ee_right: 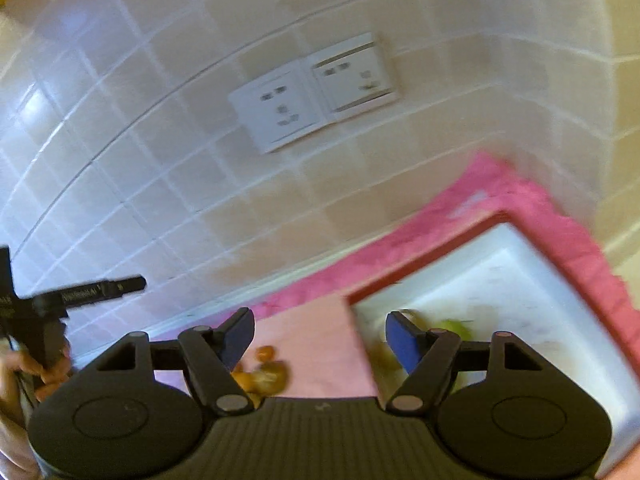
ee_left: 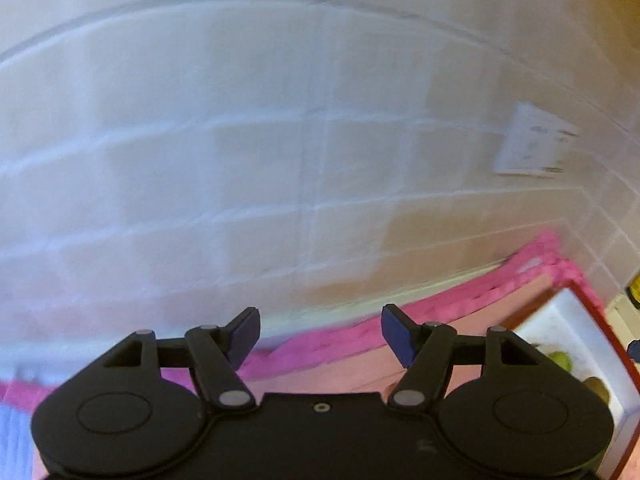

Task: Organize fruits
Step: 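Move both tools back over the fruit on the cloth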

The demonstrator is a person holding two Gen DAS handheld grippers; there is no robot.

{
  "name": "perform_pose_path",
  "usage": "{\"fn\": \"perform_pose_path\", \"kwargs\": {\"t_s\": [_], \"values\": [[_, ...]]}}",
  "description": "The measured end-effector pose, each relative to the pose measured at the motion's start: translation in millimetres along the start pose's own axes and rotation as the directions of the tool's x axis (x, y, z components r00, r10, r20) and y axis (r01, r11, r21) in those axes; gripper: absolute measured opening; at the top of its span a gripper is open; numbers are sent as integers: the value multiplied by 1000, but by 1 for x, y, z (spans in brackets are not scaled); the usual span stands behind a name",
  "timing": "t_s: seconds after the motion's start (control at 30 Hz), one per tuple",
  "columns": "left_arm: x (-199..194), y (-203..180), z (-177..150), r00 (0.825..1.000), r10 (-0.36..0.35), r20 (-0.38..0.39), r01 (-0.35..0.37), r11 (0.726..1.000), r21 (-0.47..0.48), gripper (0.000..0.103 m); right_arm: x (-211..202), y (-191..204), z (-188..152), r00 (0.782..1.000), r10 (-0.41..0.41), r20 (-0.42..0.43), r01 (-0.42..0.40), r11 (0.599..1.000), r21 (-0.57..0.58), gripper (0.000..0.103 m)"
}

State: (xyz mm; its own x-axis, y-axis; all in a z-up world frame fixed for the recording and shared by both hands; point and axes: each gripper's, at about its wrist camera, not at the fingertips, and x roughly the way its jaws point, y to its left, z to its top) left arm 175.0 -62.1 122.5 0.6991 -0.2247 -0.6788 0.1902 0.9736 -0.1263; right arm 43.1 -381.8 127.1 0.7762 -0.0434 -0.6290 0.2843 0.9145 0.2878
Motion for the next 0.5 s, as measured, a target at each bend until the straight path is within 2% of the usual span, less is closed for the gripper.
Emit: {"fn": "perform_pose_path", "kwargs": {"t_s": [0.2,0.37,0.5], "values": [[-8,57,-48,995,48,-84,-57,991,-119,80,49,27,-8,991,127,-34,-124,989,78,76],[-17,76,-84,987,105,-124,-118,988,-103,80,84,44,-17,976,207,-60,-197,969,148,76],[-18,79,-105,988,80,-133,-95,989,-112,80,106,59,-30,970,224,-97,-208,966,152,76]]}}
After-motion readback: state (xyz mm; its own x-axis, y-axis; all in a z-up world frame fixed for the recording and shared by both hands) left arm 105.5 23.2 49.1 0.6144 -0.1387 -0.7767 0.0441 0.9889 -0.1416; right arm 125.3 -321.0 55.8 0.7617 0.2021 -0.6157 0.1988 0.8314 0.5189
